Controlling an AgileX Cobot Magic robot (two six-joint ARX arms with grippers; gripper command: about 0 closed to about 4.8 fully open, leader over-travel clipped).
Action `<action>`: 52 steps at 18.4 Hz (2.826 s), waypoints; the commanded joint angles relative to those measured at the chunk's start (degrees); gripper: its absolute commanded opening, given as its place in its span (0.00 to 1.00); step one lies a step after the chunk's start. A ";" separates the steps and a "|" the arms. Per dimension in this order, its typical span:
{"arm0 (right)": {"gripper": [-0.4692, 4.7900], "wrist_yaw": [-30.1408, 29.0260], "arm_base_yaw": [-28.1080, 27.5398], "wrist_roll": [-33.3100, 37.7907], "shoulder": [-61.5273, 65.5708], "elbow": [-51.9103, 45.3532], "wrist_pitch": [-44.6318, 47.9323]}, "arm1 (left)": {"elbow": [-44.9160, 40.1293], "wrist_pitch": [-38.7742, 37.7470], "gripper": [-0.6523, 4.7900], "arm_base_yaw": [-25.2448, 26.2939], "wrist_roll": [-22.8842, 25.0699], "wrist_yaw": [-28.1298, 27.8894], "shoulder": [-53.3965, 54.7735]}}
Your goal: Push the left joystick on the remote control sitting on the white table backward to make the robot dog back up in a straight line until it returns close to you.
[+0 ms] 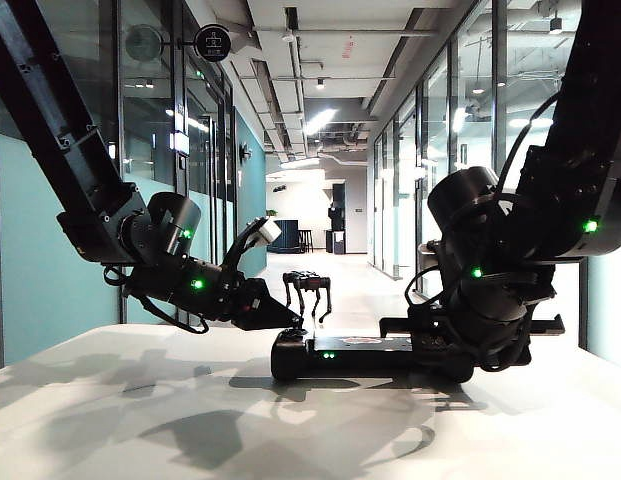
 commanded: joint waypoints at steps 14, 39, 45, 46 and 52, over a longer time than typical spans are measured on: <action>0.46 0.70 -0.09 0.68 -0.24 0.17 1.38 | 0.11 -0.87 0.11 -0.17 0.42 1.49 -0.28; 0.46 0.70 -0.09 0.66 -0.24 0.17 1.36 | 0.31 -0.92 0.11 -0.17 0.39 1.49 -0.28; 0.46 0.70 -0.09 0.66 -0.24 0.17 1.38 | 0.33 -0.90 0.11 -0.17 0.42 1.49 -0.28; 0.46 0.70 -0.09 0.66 -0.24 0.20 1.36 | 0.33 -0.90 0.11 -0.17 0.42 1.49 -0.28; 0.47 0.52 -0.09 0.63 -0.24 0.17 1.36 | 0.48 -0.37 0.11 -0.17 -7.56 -9.99 -0.61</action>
